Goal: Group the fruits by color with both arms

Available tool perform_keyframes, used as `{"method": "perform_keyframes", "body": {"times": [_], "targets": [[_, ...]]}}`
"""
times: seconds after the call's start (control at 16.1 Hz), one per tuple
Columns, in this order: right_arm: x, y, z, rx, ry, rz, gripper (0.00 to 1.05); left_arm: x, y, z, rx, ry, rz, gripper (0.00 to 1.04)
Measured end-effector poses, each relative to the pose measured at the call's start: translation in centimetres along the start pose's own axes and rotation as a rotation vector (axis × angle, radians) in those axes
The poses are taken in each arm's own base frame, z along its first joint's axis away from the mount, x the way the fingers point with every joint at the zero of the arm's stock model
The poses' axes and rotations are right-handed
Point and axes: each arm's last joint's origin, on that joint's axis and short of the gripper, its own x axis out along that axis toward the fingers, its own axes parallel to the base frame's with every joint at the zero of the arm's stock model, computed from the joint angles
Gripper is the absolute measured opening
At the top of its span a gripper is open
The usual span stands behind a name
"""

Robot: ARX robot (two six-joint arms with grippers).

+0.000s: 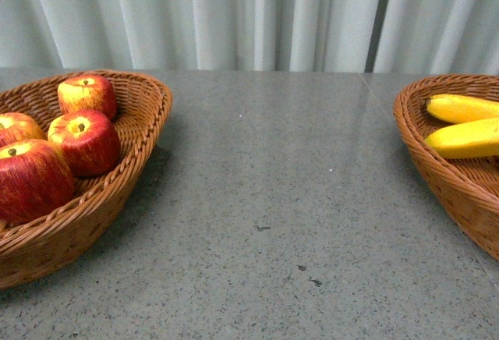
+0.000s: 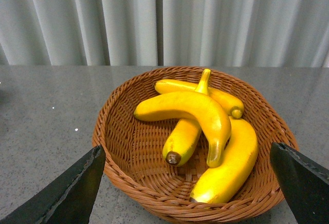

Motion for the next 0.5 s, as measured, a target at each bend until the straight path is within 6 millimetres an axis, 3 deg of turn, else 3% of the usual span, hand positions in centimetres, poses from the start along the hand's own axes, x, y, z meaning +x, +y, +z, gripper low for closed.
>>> {"method": "perform_keyframes", "body": {"times": [0.5], "targets": [[0.0, 0.0, 0.0, 0.0, 0.0, 0.0, 0.98, 0.0, 0.0, 0.0, 0.0, 0.0, 0.0, 0.98]]}}
